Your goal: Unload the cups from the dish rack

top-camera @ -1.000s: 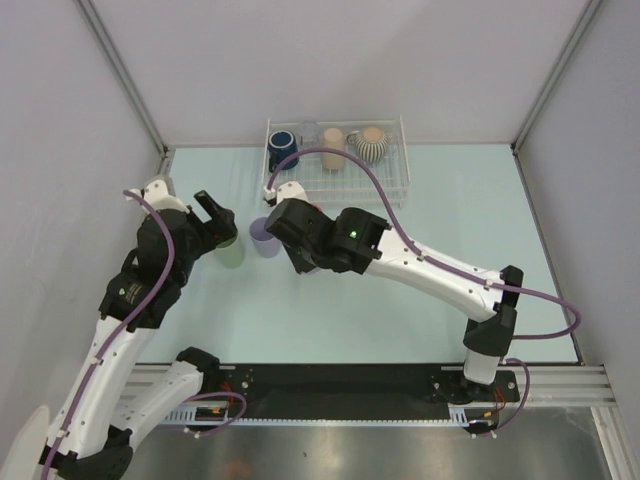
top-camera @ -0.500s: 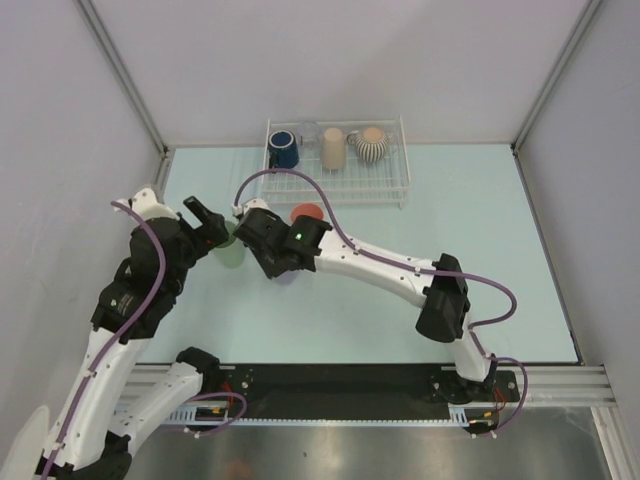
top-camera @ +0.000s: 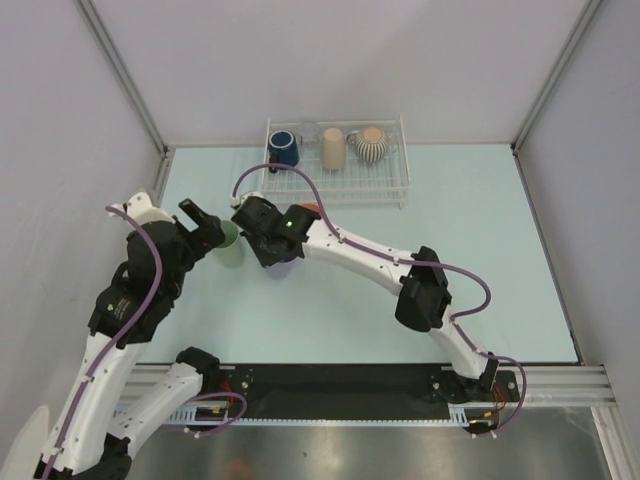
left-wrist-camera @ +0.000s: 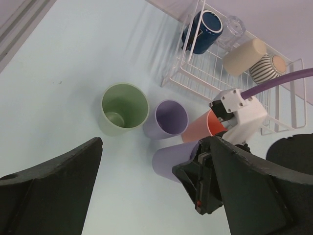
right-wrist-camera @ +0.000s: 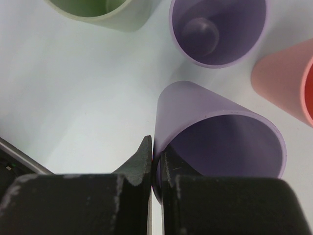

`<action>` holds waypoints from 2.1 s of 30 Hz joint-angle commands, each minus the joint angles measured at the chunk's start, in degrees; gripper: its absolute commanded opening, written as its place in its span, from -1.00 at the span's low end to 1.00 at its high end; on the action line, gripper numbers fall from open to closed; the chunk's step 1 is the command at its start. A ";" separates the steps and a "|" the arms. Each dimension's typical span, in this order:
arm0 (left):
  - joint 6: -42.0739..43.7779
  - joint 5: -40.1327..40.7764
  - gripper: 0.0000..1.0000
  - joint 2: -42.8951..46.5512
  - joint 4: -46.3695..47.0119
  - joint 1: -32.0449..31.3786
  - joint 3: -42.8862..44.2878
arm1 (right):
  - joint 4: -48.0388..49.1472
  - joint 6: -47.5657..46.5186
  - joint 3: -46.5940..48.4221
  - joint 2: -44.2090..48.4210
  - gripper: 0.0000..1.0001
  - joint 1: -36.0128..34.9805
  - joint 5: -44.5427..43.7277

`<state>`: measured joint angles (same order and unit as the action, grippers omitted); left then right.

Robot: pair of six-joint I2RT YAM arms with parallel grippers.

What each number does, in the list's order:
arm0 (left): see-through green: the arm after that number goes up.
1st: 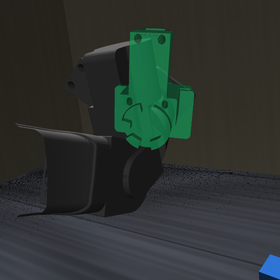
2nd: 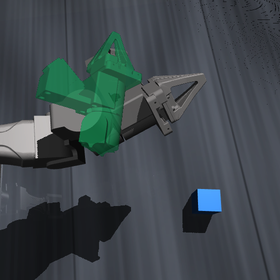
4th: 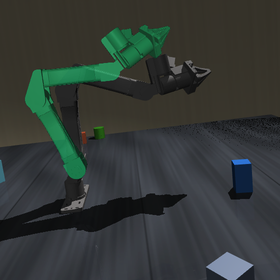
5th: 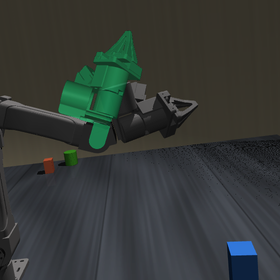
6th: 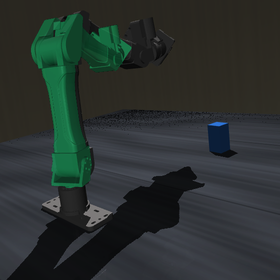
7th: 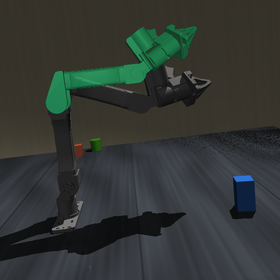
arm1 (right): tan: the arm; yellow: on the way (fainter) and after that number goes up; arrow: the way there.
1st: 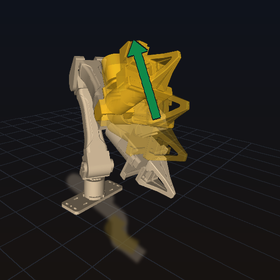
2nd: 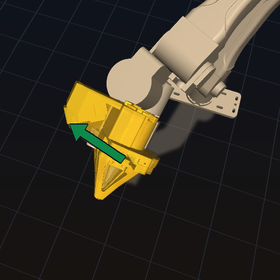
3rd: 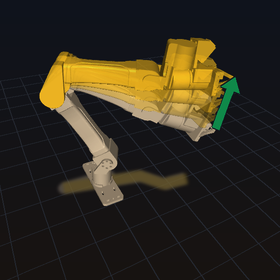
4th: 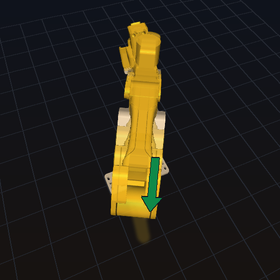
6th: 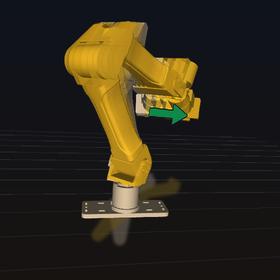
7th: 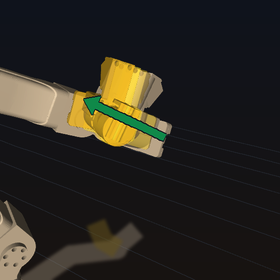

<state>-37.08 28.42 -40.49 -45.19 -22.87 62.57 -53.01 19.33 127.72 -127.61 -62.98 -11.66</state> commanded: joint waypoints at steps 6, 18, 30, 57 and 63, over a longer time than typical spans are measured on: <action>-0.89 1.37 0.94 0.41 -0.25 -0.33 0.98 | -1.31 -1.05 2.54 -1.94 -1.00 -0.56 1.55; -0.71 0.93 0.94 0.59 -0.16 -0.33 0.28 | 0.37 -2.10 2.09 -4.40 -1.00 -0.39 3.66; -0.71 0.49 0.94 0.59 -0.07 -0.33 -0.08 | 1.07 -2.11 1.65 -5.28 -0.69 -0.48 5.42; -0.62 -0.65 0.96 0.41 1.33 -0.86 -2.98 | -3.14 -0.44 7.45 6.23 -0.18 -1.44 -3.63; -0.54 -1.35 0.97 -0.38 2.30 -1.03 -2.89 | -3.68 0.27 7.28 10.70 -0.17 -1.53 -6.44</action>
<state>-37.50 28.05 -40.25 -45.17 -23.40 59.66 -55.81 18.57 133.40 -122.45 -64.18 -14.98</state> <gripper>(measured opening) 0.984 0.411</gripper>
